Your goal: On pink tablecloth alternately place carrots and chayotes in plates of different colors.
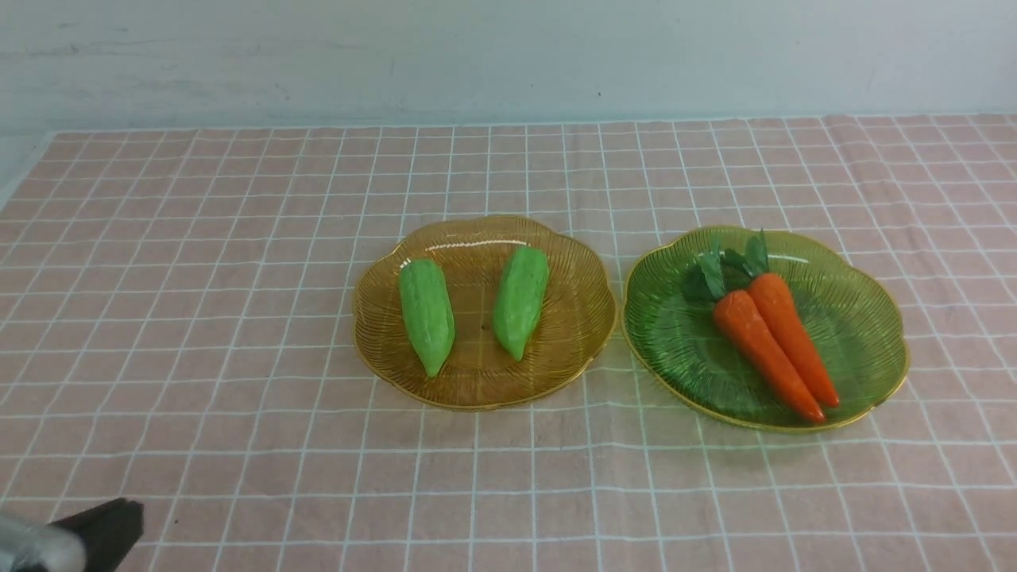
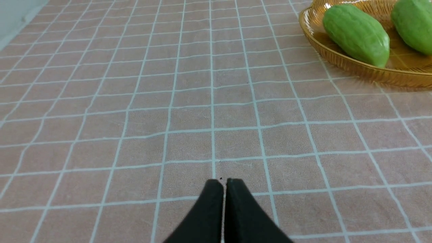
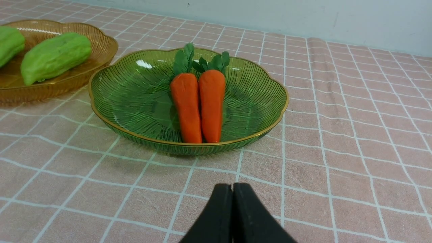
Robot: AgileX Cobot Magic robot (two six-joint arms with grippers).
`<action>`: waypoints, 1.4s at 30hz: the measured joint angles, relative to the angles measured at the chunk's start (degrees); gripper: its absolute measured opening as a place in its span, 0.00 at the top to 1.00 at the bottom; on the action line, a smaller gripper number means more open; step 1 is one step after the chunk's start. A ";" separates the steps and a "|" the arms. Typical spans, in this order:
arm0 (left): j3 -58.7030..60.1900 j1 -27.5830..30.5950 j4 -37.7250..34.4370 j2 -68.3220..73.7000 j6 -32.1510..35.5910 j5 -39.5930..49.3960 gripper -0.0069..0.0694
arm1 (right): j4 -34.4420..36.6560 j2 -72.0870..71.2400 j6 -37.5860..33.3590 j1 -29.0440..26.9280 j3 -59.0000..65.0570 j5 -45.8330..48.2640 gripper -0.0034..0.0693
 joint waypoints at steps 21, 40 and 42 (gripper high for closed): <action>0.00 0.00 0.06 0.00 0.00 -0.16 0.91 | 0.00 0.00 0.00 0.00 0.00 0.00 0.97; 0.00 0.00 0.06 0.00 0.00 -0.16 0.91 | 0.00 0.00 -0.88 0.00 0.00 0.00 0.97; 0.00 0.00 0.06 0.00 0.00 -0.16 0.91 | 0.00 0.00 -1.02 0.00 0.00 0.00 0.97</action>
